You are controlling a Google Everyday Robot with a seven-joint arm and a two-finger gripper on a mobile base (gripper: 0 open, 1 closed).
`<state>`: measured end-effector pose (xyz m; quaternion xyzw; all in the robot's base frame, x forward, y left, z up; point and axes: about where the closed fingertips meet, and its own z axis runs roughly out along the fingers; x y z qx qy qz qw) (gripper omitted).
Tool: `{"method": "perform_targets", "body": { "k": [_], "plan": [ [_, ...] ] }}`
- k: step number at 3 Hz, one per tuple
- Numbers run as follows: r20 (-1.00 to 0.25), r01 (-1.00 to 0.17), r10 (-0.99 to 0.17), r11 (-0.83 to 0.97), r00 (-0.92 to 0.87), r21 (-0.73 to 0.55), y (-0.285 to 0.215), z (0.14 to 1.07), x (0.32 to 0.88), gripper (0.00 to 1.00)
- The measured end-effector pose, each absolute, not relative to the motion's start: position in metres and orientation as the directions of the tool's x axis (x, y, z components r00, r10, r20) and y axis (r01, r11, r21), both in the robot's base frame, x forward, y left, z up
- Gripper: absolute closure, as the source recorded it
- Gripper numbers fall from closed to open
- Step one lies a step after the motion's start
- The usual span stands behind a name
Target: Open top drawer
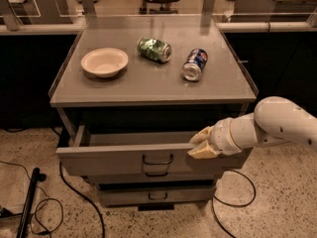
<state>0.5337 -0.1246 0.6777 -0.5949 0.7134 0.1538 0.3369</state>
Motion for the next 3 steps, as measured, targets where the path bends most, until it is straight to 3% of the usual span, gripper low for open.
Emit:
{"method": "perform_targets", "body": {
  "k": [2, 3],
  "plan": [
    [-0.664, -0.952, -0.745, 0.245, -0.065, -0.181, -0.1246, 0.6777, 0.5337, 0.12],
    [-0.664, -0.952, -0.745, 0.245, -0.065, -0.181, -0.1246, 0.6776, 0.5337, 0.07]
  ]
}}
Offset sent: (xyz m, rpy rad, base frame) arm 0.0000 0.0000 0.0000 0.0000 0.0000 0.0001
